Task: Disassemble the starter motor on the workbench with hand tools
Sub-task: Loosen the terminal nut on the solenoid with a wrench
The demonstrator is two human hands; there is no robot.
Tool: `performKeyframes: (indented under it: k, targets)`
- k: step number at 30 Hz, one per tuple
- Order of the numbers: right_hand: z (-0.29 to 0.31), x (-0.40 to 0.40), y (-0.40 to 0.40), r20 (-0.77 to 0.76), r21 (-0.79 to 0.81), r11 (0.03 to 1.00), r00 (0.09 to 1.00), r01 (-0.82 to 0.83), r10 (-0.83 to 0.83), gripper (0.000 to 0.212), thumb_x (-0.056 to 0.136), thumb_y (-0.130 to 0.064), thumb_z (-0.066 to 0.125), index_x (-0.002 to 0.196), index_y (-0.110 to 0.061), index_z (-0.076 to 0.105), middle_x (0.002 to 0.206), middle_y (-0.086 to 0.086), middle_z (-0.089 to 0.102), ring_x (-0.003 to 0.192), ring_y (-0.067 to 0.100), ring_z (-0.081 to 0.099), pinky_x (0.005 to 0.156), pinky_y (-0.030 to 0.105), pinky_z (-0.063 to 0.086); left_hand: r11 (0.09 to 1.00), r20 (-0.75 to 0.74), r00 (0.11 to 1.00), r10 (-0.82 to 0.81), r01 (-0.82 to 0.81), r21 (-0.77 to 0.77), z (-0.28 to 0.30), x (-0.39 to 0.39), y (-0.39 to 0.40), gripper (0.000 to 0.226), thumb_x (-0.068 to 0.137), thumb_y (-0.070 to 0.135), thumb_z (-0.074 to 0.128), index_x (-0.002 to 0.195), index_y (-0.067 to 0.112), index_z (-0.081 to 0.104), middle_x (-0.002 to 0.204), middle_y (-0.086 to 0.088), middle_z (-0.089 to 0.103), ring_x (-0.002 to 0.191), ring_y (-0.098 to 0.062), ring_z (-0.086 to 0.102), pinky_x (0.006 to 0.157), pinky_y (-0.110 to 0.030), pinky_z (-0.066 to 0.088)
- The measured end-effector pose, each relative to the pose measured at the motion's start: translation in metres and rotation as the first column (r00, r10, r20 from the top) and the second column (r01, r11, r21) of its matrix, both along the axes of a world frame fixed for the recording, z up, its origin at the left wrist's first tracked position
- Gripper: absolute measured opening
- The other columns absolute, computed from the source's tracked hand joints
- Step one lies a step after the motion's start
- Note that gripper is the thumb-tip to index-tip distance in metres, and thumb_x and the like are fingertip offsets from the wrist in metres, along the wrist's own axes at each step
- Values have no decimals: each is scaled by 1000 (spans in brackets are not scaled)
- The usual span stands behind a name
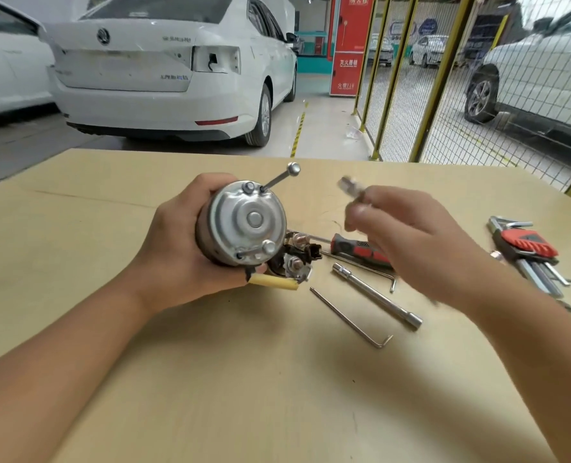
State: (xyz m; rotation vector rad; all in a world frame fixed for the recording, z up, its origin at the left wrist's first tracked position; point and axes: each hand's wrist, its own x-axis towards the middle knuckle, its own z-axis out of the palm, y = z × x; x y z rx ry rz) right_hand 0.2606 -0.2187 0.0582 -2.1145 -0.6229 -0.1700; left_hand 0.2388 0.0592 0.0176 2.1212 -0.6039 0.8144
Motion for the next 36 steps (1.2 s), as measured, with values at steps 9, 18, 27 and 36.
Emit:
performKeyframes:
  k: [9, 18, 27, 36]
  targets:
    - [-2, -1, -6, 115, -325, 946, 992, -15, 56, 25, 91, -49, 57, 86, -27, 67, 60, -2, 51, 53, 11, 41, 54, 34, 38, 997, -15, 998, 63, -64, -49, -2, 8, -3, 82, 49, 42, 89, 124, 41, 57, 116, 21, 67, 104, -3, 66, 93, -16, 50]
    - [-5, -1, -2, -140, -430, 873, 972, -233, 190, 38, 94, -36, 63, 65, -12, 56, 54, 5, 56, 41, 13, 48, 43, 31, 45, 996, 2, 997, 81, -81, -37, -3, 13, -1, 87, 47, 27, 94, 119, 52, 53, 110, 32, 66, 99, 8, 63, 87, -7, 46]
    - [-8, -5, 3, -213, -346, 896, 954, -276, 212, 32, 95, -23, 65, 66, -14, 60, 52, -2, 61, 40, 16, 61, 36, 20, 43, 998, 0, 998, 61, -61, -20, -4, 12, 2, 87, 47, 29, 95, 122, 46, 54, 115, 24, 66, 102, 5, 63, 90, -10, 47]
    - [-8, -15, 12, -185, -376, 907, 974, -190, 128, 40, 95, -35, 64, 65, -9, 60, 52, 8, 63, 37, 20, 62, 36, 25, 48, 998, -14, 999, 41, -42, -48, -2, 13, 2, 87, 47, 31, 94, 119, 54, 52, 113, 26, 66, 101, 5, 63, 90, -11, 48]
